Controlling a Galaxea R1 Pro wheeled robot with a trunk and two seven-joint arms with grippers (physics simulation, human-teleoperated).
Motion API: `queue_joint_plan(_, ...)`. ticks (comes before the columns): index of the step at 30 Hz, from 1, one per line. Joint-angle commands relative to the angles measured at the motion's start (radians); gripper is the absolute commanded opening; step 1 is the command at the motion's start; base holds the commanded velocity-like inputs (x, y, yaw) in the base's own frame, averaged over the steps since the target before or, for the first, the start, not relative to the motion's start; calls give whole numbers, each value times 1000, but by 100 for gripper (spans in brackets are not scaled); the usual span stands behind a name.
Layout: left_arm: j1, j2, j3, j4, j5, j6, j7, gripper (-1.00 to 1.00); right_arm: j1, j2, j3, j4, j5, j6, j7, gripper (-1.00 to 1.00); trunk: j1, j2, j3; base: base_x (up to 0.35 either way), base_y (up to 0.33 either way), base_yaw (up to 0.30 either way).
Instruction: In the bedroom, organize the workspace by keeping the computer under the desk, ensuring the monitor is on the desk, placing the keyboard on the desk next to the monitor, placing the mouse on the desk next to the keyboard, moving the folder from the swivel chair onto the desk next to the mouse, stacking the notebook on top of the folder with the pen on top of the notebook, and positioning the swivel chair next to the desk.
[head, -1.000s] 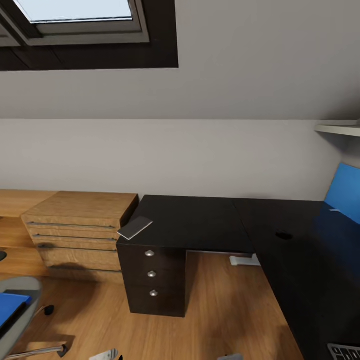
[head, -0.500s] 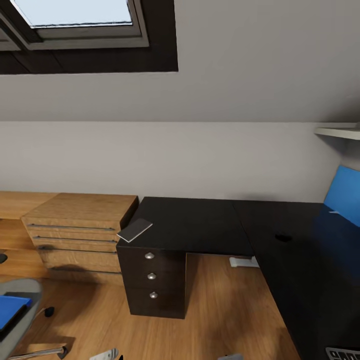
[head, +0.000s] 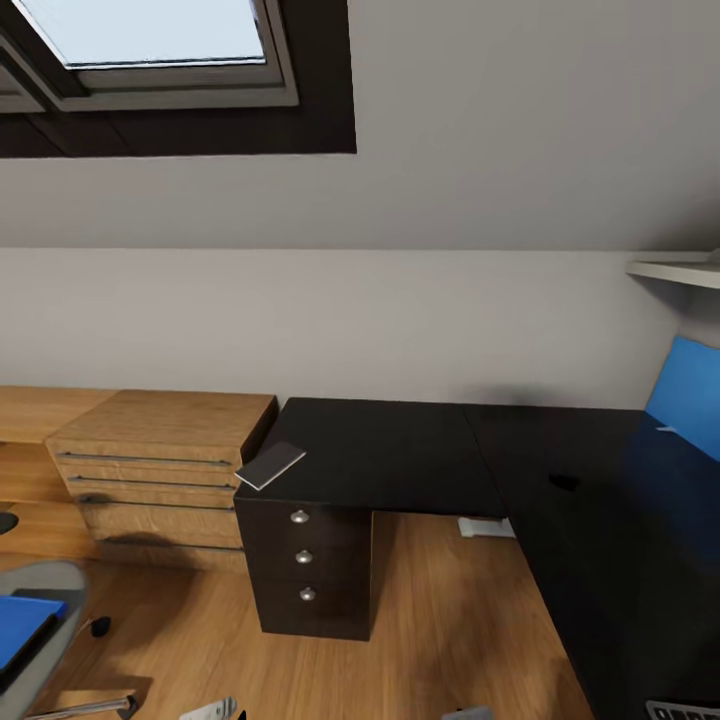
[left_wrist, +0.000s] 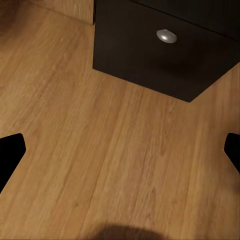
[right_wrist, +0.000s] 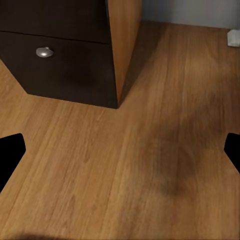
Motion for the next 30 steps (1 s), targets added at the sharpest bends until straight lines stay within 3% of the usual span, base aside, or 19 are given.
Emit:
queue_joint_plan(1, -1, 0, -3, 1, 11, -2, -7, 100, -1, -1, 9, 1, -10, -5, -4, 100, -4, 7, 2, 0, 0, 0)
queue_joint_plan(22, -1, 1, -1, 1, 11, -2, -8, 100, -1, 4, 12, 0, -8, -13, -5, 100, -84, 154, 68, 0, 0, 0)
queue_joint_plan(30, -1, 2, -1, 1, 11, -2, -11, 100, -1, 7, 13, 1, -10, -13, -5, 100, -115, 210, 97, 0, 0, -159)
